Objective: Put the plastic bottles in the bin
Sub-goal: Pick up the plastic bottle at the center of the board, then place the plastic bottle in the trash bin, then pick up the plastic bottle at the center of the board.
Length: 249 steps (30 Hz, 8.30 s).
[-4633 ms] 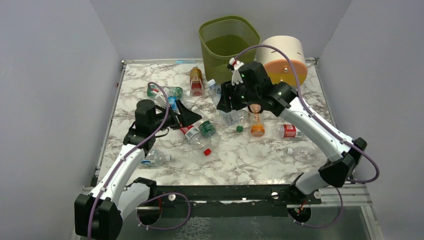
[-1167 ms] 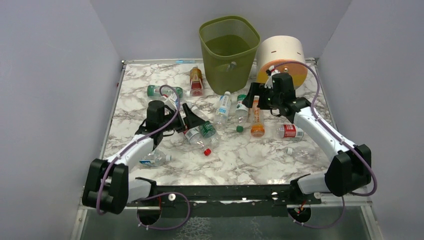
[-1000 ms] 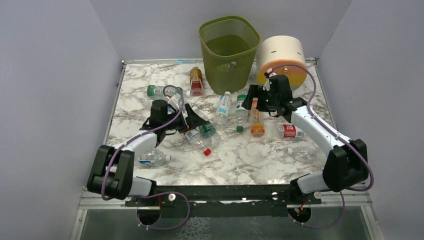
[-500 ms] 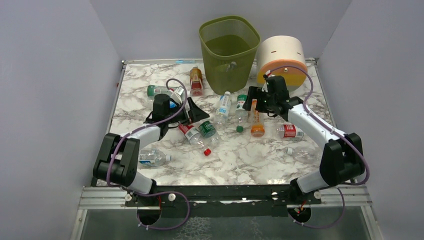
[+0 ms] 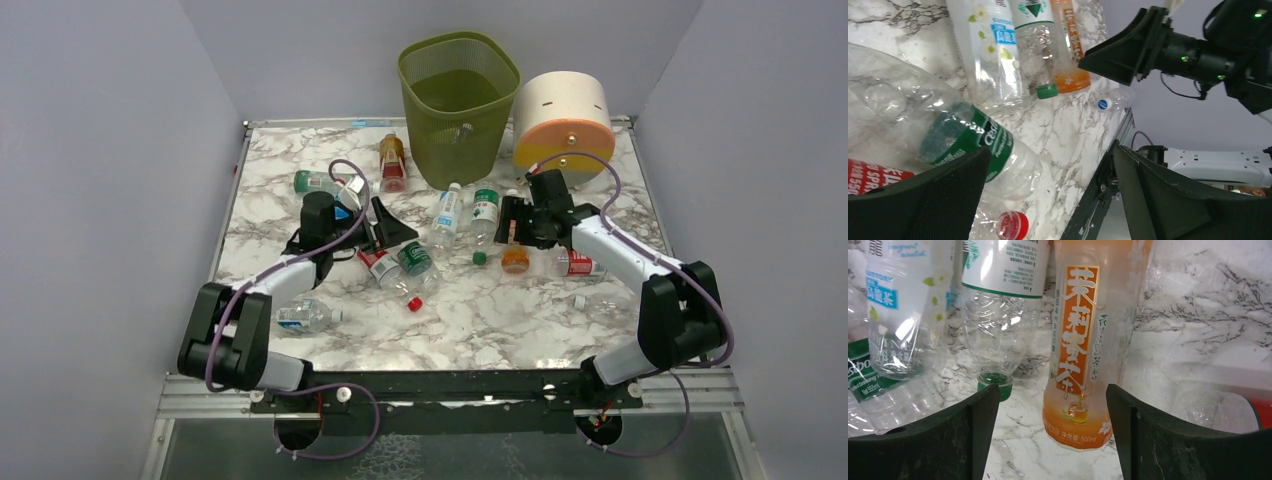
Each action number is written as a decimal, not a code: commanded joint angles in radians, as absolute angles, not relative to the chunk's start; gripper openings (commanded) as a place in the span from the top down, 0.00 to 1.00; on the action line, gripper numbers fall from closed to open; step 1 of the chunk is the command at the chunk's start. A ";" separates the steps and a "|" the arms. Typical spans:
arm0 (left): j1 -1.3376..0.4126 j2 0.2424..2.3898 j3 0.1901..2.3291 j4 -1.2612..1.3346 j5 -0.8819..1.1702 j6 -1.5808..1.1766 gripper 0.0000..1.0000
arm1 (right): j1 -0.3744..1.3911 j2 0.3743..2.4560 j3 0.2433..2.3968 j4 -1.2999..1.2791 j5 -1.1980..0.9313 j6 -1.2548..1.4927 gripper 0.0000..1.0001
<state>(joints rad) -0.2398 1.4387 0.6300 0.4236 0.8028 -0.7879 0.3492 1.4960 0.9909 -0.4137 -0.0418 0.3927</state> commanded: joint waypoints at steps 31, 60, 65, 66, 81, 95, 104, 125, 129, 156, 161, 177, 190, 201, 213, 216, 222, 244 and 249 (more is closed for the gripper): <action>-0.245 0.876 0.607 0.004 0.739 -0.765 0.01 | 0.347 1.718 0.956 -0.261 0.084 0.369 0.43; -0.245 1.172 0.710 0.128 0.771 -0.704 0.01 | 0.364 1.158 1.139 -0.493 -0.179 0.375 0.47; -0.247 1.167 0.712 0.128 0.769 -0.711 0.01 | 0.365 1.182 1.209 -0.450 -0.245 0.391 0.47; -0.247 1.164 0.712 0.128 0.768 -0.713 0.01 | 0.364 1.188 1.221 -0.437 -0.256 0.395 0.47; -0.252 1.102 0.671 0.131 0.761 -0.734 0.01 | 0.364 1.486 1.555 -0.251 -0.316 0.406 0.47; -0.253 1.036 0.650 0.093 0.753 -0.739 0.01 | 0.364 1.776 1.835 0.011 -0.317 0.456 0.46; -0.252 1.048 0.653 0.090 0.761 -0.732 0.01 | 0.364 1.909 1.898 0.181 -0.351 0.513 0.45; -0.253 1.020 0.660 0.035 0.741 -0.704 0.01 | 0.365 2.167 2.176 0.166 -0.371 0.532 0.41; -0.253 1.016 0.656 0.034 0.742 -0.701 0.01 | 0.364 2.208 2.204 0.145 -0.373 0.523 0.41; -0.253 0.970 0.656 -0.007 0.725 -0.696 0.01 | 0.364 1.973 2.019 0.072 -0.354 0.454 0.07; -0.253 0.961 0.627 -0.004 0.723 -0.692 0.01 | 0.362 1.760 1.788 0.052 -0.379 0.455 0.03; -0.252 0.985 0.543 0.165 0.747 -0.726 0.01 | 0.363 1.366 1.118 -0.086 -0.356 0.398 0.01; -0.252 1.028 0.540 0.206 0.780 -0.749 0.01 | 0.364 1.270 0.871 -0.158 -0.366 0.395 0.01; -0.253 0.988 0.571 0.070 0.624 -0.695 0.01 | 0.364 1.336 0.878 -0.207 -0.292 0.404 0.08; -0.253 0.983 0.566 0.082 0.601 -0.711 0.01 | 0.363 1.594 0.952 -0.134 -0.185 0.431 0.22; -0.253 0.989 0.567 0.092 0.607 -0.716 0.01 | 0.365 1.653 0.985 -0.121 -0.170 0.440 0.22; -0.253 0.992 0.570 0.097 0.612 -0.717 0.01 | 0.367 1.711 1.033 -0.106 -0.149 0.449 0.22; -0.253 0.971 0.558 0.112 0.629 -0.723 0.01 | 0.381 1.817 1.109 -0.105 -0.135 0.452 0.25; -0.253 0.965 0.551 0.112 0.631 -0.722 0.01 | 0.391 1.832 1.103 -0.102 -0.134 0.452 0.31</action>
